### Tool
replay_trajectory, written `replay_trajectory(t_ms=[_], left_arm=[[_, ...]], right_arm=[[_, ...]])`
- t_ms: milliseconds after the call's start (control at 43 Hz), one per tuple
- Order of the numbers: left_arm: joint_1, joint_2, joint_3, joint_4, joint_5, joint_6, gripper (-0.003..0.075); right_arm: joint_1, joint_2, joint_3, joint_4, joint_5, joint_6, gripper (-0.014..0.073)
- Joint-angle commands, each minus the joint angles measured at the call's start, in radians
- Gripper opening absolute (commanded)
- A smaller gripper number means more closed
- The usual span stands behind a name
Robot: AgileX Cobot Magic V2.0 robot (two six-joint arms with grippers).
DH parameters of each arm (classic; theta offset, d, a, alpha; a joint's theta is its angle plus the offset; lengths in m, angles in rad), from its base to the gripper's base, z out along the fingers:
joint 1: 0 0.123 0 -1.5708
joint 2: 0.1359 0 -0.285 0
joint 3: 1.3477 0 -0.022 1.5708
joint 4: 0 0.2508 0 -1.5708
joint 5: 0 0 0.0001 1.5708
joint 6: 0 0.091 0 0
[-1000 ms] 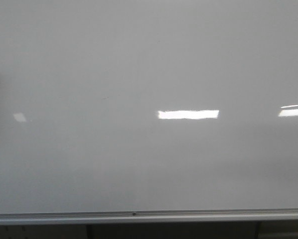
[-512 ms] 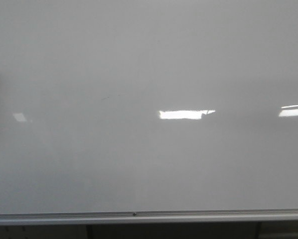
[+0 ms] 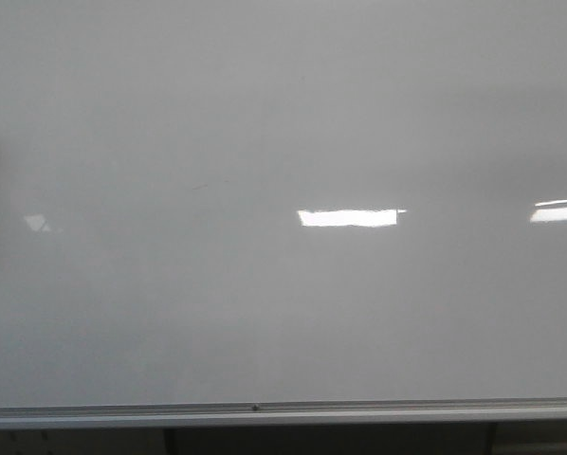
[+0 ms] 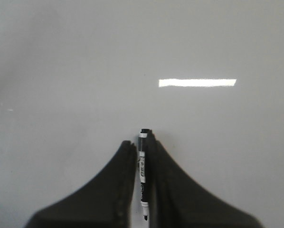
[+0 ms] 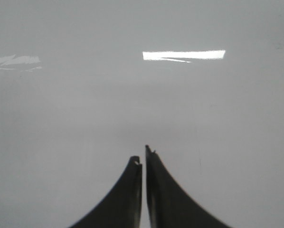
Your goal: Write number 0 on whiteboard
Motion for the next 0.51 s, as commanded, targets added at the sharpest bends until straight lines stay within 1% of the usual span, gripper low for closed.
replay_trajectory(t_ms=[0,23,47,70,93,116,140,186,233,349,488], left_arm=[[-0.005,0.012,-0.030,-0.006,-0.068,-0.010,0.0307],[-0.005,0.012,-0.029,-0.006,-0.068,-0.010,0.0371],[-0.005,0.012,-0.026,-0.006,-0.068,-0.010,0.0456],[-0.005,0.012,-0.026,-0.006,-0.068,-0.010,0.0516],[-0.005,0.012,-0.026,-0.006,-0.068,-0.010,0.0552],[-0.005,0.012,-0.026,-0.006,-0.068,-0.010,0.0617],[-0.005,0.012,-0.026,-0.006,-0.068,-0.010,0.0654],[-0.005,0.012,-0.026,-0.006,-0.068,-0.010,0.0705],[-0.005,0.012,-0.026,-0.006,-0.068,-0.010,0.0695],[-0.005,0.030,-0.026,-0.006,-0.068,-0.010,0.0648],[-0.005,0.140,-0.026,-0.022,-0.074,-0.010,0.0618]], right_arm=[[0.002,0.014,-0.036,-0.013,-0.083,-0.001,0.0260],[0.002,0.014,-0.036,-0.013,-0.083,-0.001,0.0294],[0.002,0.014,-0.036,-0.013,-0.085,-0.001,0.0360],[0.002,0.014,-0.036,-0.013,-0.086,-0.001,0.0406],[0.002,0.014,-0.036,-0.013,-0.086,-0.001,0.0447],[0.002,0.014,-0.036,-0.013,-0.089,-0.001,0.0481],[0.002,0.014,-0.036,-0.013,-0.091,-0.001,0.0510],[0.002,0.014,-0.036,-0.013,-0.093,-0.001,0.0557],[0.002,0.014,-0.036,-0.013,-0.098,-0.001,0.0574],[0.002,0.014,-0.036,-0.013,-0.104,-0.001,0.0575],[0.002,0.014,-0.036,-0.013,-0.107,-0.001,0.0575]])
